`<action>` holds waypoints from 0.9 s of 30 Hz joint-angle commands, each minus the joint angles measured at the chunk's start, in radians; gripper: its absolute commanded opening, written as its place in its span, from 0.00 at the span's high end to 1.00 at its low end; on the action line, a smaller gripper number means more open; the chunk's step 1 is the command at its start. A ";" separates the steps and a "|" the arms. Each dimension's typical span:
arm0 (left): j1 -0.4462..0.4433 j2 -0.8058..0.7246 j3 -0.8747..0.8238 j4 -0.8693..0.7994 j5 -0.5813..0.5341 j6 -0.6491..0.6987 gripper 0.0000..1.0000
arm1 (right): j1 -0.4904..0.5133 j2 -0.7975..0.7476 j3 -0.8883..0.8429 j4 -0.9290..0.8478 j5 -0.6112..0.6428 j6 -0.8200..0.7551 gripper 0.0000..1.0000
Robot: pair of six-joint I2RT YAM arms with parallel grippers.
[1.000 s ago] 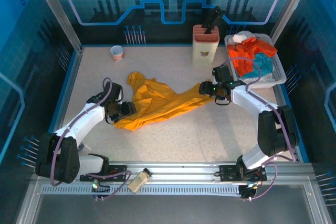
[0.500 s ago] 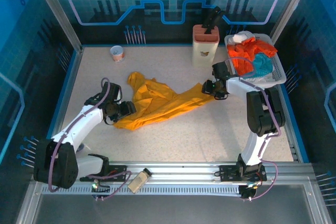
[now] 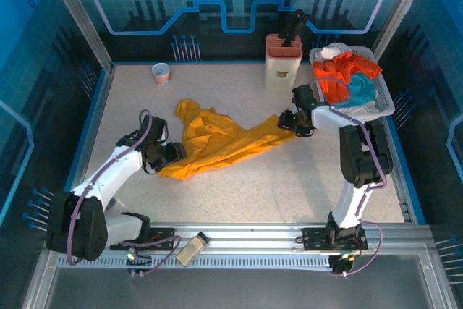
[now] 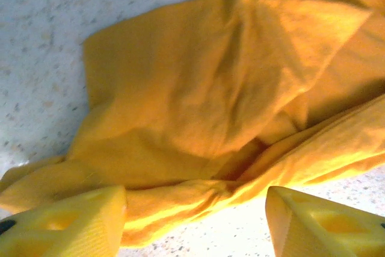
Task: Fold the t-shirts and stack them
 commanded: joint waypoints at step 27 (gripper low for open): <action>-0.026 0.131 -0.108 0.087 -0.028 -0.111 0.40 | -0.020 -0.350 -0.260 0.117 0.011 0.011 1.00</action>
